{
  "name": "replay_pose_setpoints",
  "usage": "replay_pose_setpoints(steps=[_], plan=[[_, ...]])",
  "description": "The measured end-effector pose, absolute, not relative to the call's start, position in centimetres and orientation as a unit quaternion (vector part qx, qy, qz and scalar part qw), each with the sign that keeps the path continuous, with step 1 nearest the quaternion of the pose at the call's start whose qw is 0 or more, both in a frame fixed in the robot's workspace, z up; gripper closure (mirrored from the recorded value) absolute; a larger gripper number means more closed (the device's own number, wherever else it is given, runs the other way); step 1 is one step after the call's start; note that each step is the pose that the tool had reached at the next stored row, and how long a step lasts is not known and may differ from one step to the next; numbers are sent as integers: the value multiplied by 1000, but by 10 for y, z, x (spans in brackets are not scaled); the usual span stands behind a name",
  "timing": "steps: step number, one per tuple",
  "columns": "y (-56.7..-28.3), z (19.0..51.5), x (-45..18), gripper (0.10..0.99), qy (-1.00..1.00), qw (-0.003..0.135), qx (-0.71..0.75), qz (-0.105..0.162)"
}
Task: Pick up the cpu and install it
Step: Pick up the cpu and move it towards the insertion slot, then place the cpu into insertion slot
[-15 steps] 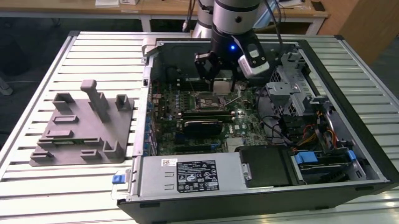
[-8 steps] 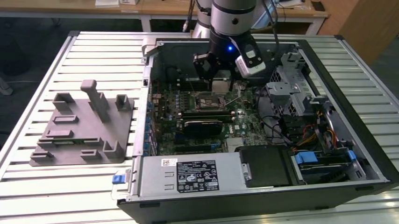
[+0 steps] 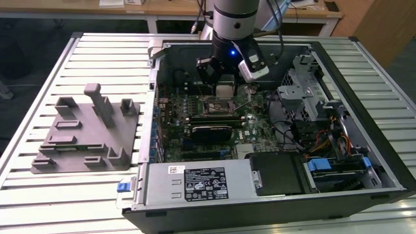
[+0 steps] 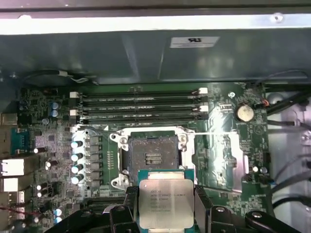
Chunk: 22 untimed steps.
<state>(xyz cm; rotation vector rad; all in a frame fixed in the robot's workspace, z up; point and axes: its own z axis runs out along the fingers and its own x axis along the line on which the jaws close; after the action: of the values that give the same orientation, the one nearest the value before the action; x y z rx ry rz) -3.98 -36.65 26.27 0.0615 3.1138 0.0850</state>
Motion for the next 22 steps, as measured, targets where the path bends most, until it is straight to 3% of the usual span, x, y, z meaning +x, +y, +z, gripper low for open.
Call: replay_pose_setpoints(steps=[22], plan=[[-362,251,-42,545,999,12,-13,30]])
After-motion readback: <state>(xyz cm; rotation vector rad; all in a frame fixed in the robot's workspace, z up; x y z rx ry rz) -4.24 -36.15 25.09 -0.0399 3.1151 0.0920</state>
